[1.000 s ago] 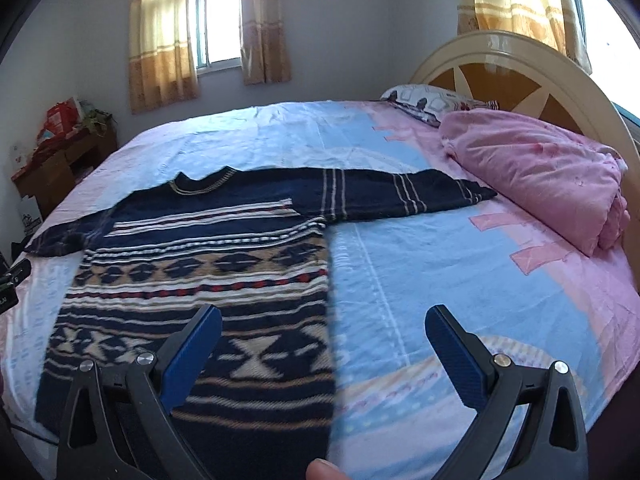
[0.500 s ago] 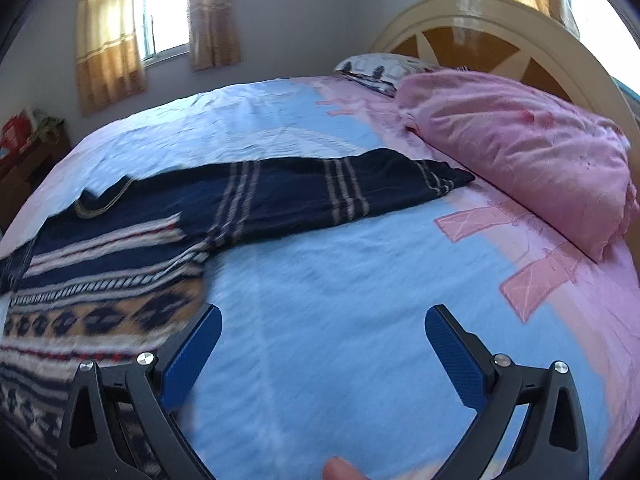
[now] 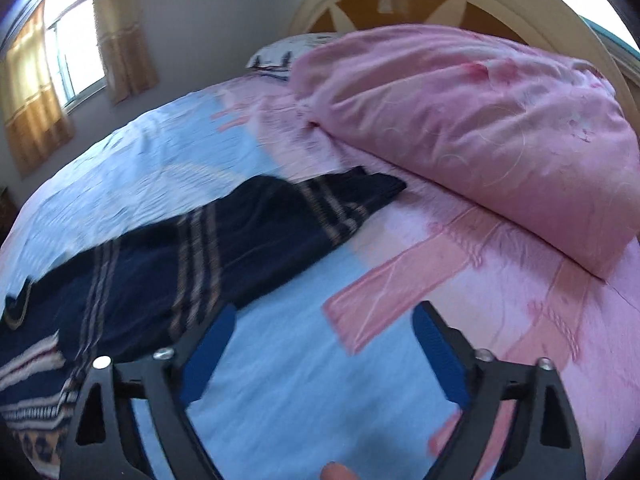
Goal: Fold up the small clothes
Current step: 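Move the right tool to the sweater's sleeve cuff and close on it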
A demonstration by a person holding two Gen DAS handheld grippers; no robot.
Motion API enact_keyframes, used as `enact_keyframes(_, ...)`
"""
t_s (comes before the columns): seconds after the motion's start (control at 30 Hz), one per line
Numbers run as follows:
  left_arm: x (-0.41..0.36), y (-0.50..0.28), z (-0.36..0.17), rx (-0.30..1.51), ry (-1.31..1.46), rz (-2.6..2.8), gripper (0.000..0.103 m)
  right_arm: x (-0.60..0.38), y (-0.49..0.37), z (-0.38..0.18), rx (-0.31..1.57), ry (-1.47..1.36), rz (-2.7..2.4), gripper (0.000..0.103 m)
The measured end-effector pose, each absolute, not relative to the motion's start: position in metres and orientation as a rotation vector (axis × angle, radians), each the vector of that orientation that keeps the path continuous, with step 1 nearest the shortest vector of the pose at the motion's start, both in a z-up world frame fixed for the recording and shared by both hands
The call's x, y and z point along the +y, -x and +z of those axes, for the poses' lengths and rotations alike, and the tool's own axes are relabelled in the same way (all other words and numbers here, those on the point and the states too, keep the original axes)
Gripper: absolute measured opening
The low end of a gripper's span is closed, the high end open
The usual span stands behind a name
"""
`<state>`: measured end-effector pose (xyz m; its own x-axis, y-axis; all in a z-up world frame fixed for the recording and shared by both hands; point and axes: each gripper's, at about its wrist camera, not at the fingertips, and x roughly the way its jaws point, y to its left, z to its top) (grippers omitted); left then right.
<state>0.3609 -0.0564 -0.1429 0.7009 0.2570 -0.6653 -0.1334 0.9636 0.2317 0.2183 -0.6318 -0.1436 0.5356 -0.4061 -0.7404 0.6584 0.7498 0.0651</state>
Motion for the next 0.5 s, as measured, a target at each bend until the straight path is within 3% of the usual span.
enact_keyframes(0.17, -0.05, -0.371, -0.152, 0.802, -0.128, 0.221, 0.103, -0.671, -0.243, -0.149, 0.772, -0.366, -0.716, 0.069)
enact_keyframes(0.5, -0.053, -0.38, -0.169, 0.867, -0.106, 0.218, 0.103, -0.736, -0.279, -0.17, 0.791, -0.461, -0.818, 0.066)
